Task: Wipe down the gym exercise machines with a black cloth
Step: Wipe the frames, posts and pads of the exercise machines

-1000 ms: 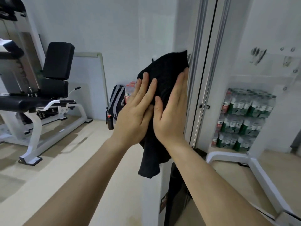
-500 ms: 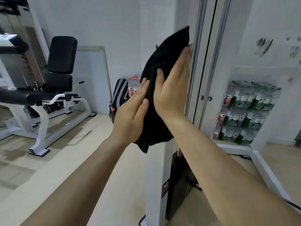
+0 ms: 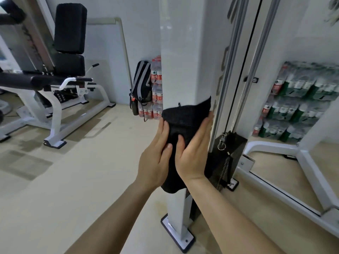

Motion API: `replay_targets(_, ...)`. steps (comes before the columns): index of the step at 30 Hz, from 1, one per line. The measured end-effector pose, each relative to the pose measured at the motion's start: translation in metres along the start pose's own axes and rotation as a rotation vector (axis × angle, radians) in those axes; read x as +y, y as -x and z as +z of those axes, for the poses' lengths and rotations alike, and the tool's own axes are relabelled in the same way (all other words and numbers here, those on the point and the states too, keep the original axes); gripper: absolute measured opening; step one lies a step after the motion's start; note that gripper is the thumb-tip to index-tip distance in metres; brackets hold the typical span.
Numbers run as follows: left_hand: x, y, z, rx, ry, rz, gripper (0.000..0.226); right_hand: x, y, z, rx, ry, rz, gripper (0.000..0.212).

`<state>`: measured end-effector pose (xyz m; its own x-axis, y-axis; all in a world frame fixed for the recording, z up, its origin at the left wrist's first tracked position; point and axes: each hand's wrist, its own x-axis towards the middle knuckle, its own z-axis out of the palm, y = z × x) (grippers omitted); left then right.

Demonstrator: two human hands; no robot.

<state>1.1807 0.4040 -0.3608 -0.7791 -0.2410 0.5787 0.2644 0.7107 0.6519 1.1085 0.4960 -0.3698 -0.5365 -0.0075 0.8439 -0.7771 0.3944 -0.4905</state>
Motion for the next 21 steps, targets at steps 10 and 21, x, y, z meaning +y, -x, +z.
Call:
replay_targets(10, 0.020, -0.017, -0.012, 0.045, 0.046, -0.013, 0.056, -0.032, -0.051, -0.005, 0.132, -0.037, 0.019, 0.067)
replay_targets(21, -0.058, 0.051, 0.037, -0.034, -0.081, -0.053, 0.062, 0.040, 0.069, 0.023, 0.092, -0.020, -0.021, 0.067)
